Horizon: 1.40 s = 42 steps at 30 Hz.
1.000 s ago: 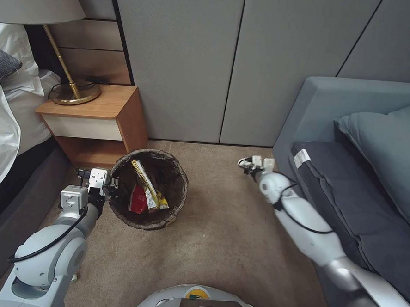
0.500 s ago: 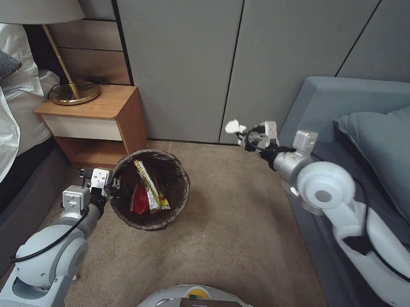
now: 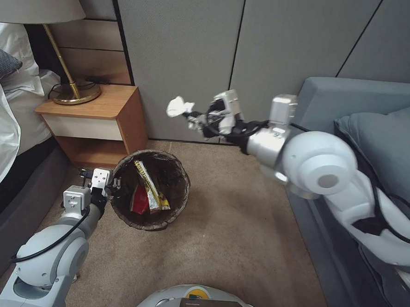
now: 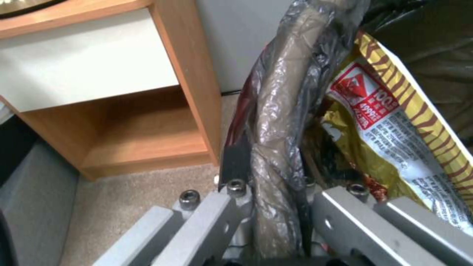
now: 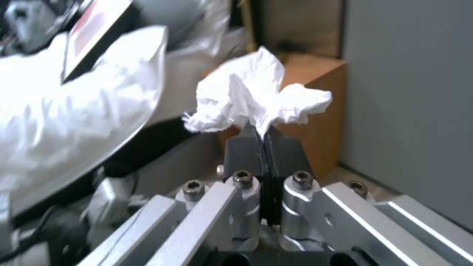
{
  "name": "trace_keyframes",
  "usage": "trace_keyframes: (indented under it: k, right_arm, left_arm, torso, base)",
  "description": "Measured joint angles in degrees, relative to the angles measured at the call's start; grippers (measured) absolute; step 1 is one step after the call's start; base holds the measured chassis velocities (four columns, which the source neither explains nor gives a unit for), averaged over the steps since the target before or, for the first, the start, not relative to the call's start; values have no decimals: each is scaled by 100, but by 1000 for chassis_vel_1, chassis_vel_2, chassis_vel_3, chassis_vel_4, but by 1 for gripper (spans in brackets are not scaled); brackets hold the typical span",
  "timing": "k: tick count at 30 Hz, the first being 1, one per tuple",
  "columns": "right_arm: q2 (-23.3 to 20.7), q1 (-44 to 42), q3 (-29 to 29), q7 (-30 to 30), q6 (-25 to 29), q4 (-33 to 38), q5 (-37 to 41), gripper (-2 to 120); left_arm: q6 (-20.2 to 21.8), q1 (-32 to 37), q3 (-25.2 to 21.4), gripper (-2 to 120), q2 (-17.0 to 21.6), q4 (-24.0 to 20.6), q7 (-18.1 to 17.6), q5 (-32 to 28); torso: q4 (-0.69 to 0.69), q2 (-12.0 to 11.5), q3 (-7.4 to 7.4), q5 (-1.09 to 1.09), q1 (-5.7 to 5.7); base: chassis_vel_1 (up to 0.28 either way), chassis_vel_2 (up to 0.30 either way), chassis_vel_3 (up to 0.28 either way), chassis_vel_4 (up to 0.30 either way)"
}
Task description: Pick up the trash bin, then pick up the garbage from the floor and place it into the trash bin.
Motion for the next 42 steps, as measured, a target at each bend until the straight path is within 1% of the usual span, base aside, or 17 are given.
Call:
trace_keyframes:
  k: [2,3,6,7,10,11,12,14,16,20,28,34,35,38,39,41,42]
  right_arm:
    - [204,231,-493,56,26,-130,-24,0]
    - [204,231,-493,56,26,-130,-24,0]
    - [531,383,-1099,217,69,-356,-85,0]
    - [531,383,-1099,217,69,-356,-85,0]
    - [723,287,-1599,267,141,-600,-374,0]
    - [723,287,-1599,267,141,-600,-374,0]
    - [798,180,-1801,275,190,-753,-530,0]
    - [850,128,-1884,295,207,-827,-576,0]
    - [1033,-15,-2107,397,257,-1042,-668,0]
    - [1199,-136,-2289,457,269,-1216,-748,0]
    - [1338,-429,-2452,433,317,-1522,-971,0]
    - [1624,-537,-2500,334,359,-1968,-1103,0]
    - [1672,-541,-2530,330,384,-2065,-1125,-2]
    - [1809,-575,-2575,291,479,-2312,-1187,9]
    - [1809,-575,-2575,291,479,-2312,-1187,9]
    - [1906,-617,-2577,224,592,-2420,-1223,19]
    - [1906,-617,-2577,224,592,-2420,-1223,19]
  left_arm:
    - [0,-8,1,0,-11,15,4,5]
    - [0,-8,1,0,-11,15,4,5]
    - [0,-29,-12,0,-19,37,7,6]
    - [0,-29,-12,0,-19,37,7,6]
    - [0,-45,-59,0,-8,80,10,0]
    - [0,-45,-59,0,-8,80,10,0]
    - [0,-52,-68,0,-3,95,13,-7]
    - [0,-59,-68,0,-3,105,15,-9]
    - [0,-91,-66,0,-6,135,18,-9]
    - [0,-110,-64,0,-5,159,21,-13]
    - [0,-132,-73,0,-10,198,25,-18]
    - [0,-139,-54,0,-18,205,31,-18]
    - [0,-138,-60,0,-17,205,32,-17]
    - [0,-124,-89,0,-12,204,40,-23]
    - [0,-124,-89,0,-12,204,40,-23]
    - [0,-116,-105,0,-15,202,45,-28]
    - [0,-116,-105,0,-15,202,45,-28]
  torso:
    - [0,0,0,-2,0]
    - [0,0,0,-2,0]
    - [0,0,0,-2,0]
    - [0,0,0,-2,0]
    - [0,0,0,-2,0]
    - [0,0,0,-2,0]
    - [0,0,0,0,0]
    - [-2,0,0,-1,0]
    - [-1,0,0,0,1]
    - [0,0,0,-1,0]
    - [-1,0,0,0,0]
    - [0,0,0,1,0]
    - [0,0,-1,0,0]
    - [0,0,0,0,0]
    - [0,0,0,0,0]
    - [0,0,-1,0,0]
    - [0,0,-1,0,0]
  base:
    - [0,0,0,0]
    - [0,0,0,0]
    - [0,0,0,0]
    - [0,0,0,0]
    - [0,0,0,0]
    - [0,0,0,0]
    - [0,0,0,0]
    - [0,0,0,0]
    - [0,0,0,0]
    - [0,0,0,0]
    - [0,0,0,0]
    - [0,0,0,0]
    - [0,0,0,0]
    - [0,0,0,0]
    - [0,0,0,0]
    - [0,0,0,0]
    - [0,0,0,0]
